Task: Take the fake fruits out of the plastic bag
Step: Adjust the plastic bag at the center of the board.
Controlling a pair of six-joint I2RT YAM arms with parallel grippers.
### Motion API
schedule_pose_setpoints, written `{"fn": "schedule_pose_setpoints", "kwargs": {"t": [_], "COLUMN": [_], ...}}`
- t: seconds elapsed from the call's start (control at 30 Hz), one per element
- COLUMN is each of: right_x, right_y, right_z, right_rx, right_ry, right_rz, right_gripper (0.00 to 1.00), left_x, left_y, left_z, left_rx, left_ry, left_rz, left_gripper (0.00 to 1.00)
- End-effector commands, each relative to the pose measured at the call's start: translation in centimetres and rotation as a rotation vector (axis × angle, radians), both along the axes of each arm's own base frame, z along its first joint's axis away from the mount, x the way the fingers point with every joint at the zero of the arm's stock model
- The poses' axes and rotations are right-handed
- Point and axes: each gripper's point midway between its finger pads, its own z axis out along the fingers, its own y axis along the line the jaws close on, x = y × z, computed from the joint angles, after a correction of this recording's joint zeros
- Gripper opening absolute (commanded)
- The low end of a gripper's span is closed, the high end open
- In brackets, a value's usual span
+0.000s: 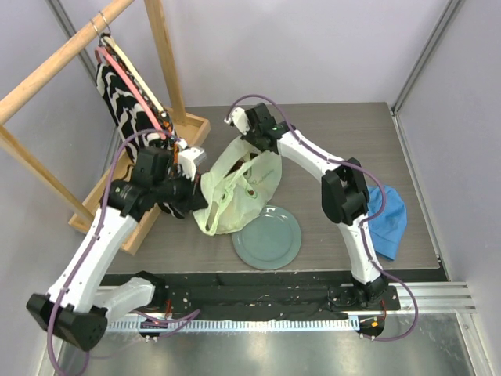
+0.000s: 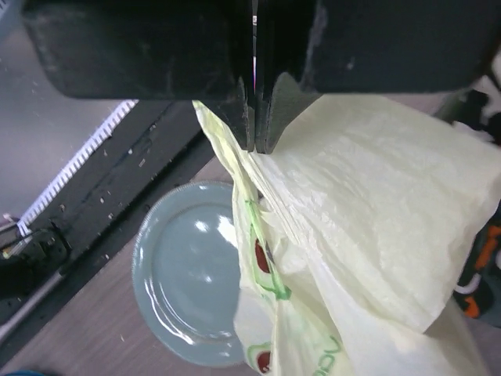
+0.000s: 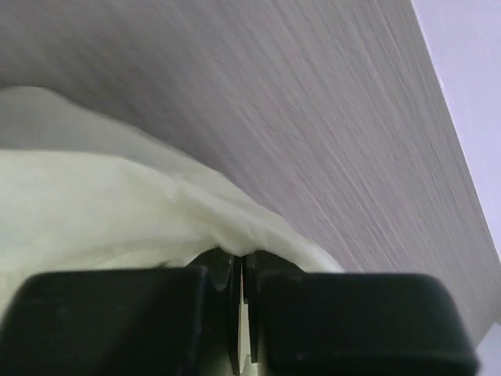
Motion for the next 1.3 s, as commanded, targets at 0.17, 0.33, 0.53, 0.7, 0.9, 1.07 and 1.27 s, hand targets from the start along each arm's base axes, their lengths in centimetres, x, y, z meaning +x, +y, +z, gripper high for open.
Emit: {"fn": "schedule_pose_setpoints", "kwargs": {"t": [0.17,0.33,0.53,0.7,0.9,1.07,1.27], "right_x": [7.7,6.3,2.0,-2.3,-2.6,-1.9,-1.7], "right_y": [-11.2,-14.3,-16.2,-14.0,-13.0,-11.9,-10.5], "right_z": [16.9,24.1,26.0,20.6,15.6,14.1,11.0], "right_rx": [0.211,0.332,0.392,0.449,0.447,0.462,0.442], "right_ry": [-0.342,-0.437,-0.418,-0.184,-0.048,-0.008,0.059], "right_rz": [-0.27,-0.3,-0.315,-0.21,-0.212,-0.231,-0.239], "right_gripper": [0.01,0.01,0.01,0.63,0.78,0.82,0.86], "left_x": [13.8,23.6,27.1,22.9,12.8,8.6,6.9], "left_y": [-6.0,-7.9,-10.4,-10.3,-7.0,-7.1,-10.2], "left_z": [11.9,16.3,23.8,19.8,15.1,11.7,9.1], "left_rx": [0.012,0.106,0.002,-0.038,0.005,-0.025,-0.137], "left_ry": [-0.398,-0.606,-0.823,-0.575,-0.388,-0.184,-0.001], "left_rz": [-0.01,0.05,0.063,0.106,0.077,0.034,-0.082], "left_gripper": [0.0,0.0,0.0,0.4,0.65,0.76,0.81]}}
